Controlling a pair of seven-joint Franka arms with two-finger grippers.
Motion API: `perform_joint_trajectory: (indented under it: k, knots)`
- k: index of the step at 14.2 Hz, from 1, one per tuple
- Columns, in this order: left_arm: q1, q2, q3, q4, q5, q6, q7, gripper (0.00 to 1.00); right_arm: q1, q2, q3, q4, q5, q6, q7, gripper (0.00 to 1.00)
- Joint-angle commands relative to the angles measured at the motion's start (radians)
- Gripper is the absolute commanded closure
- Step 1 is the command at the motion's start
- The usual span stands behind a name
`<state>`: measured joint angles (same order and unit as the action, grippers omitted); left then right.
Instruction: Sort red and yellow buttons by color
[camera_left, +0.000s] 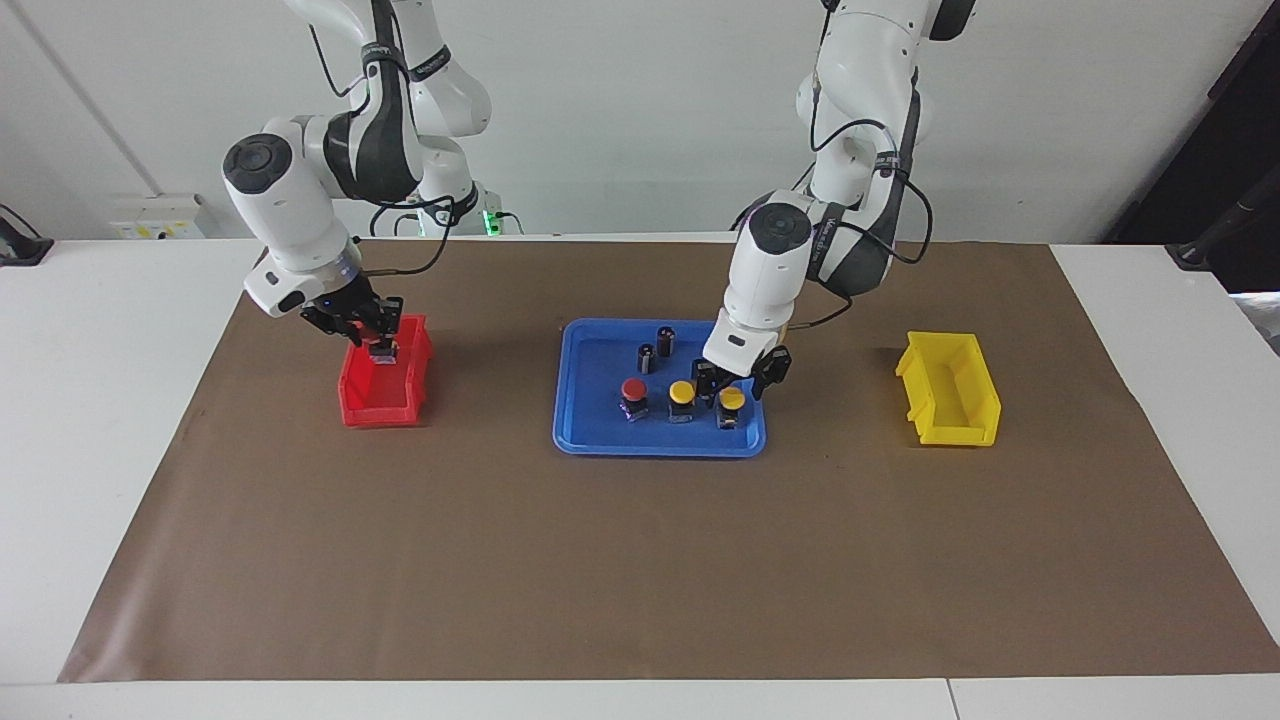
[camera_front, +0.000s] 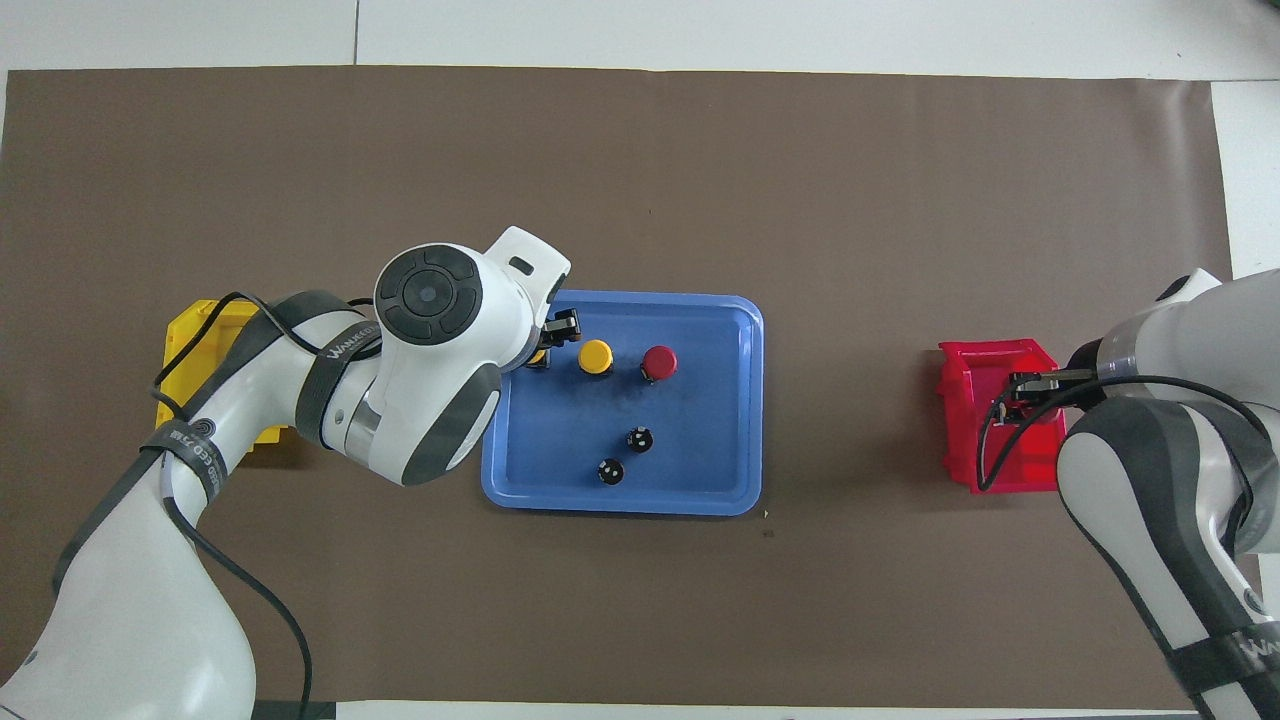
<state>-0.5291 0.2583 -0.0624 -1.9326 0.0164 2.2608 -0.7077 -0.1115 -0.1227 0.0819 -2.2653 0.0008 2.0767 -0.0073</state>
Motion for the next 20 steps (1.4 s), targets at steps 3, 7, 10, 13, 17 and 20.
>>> perform_joint_trajectory:
  k: [3,7,10,13,17,20]
  knots:
    - [-0.002,-0.005,0.004,-0.022,0.013,0.017,-0.018,0.97,-0.045,-0.032,0.012,-0.115,0.019,0.103,-0.054,0.74]
    - [0.0,-0.025,0.012,0.05,0.005,-0.128,-0.018,0.99,-0.063,-0.032,0.01,-0.163,0.019,0.124,-0.097,0.74]
    - [0.015,-0.123,0.018,0.107,0.005,-0.333,-0.006,0.99,-0.053,-0.034,0.012,-0.18,0.019,0.158,-0.089,0.74]
    - [0.121,-0.236,0.018,0.069,0.007,-0.429,0.149,0.98,-0.045,-0.04,0.013,-0.201,0.019,0.16,-0.086,0.74]
    - [0.294,-0.316,0.016,0.011,0.007,-0.464,0.4,0.99,-0.045,-0.048,0.012,-0.211,0.019,0.158,-0.094,0.68]
    - [0.417,-0.318,0.018,-0.002,0.007,-0.452,0.558,0.99,-0.043,-0.048,0.013,-0.212,0.019,0.157,-0.089,0.4]
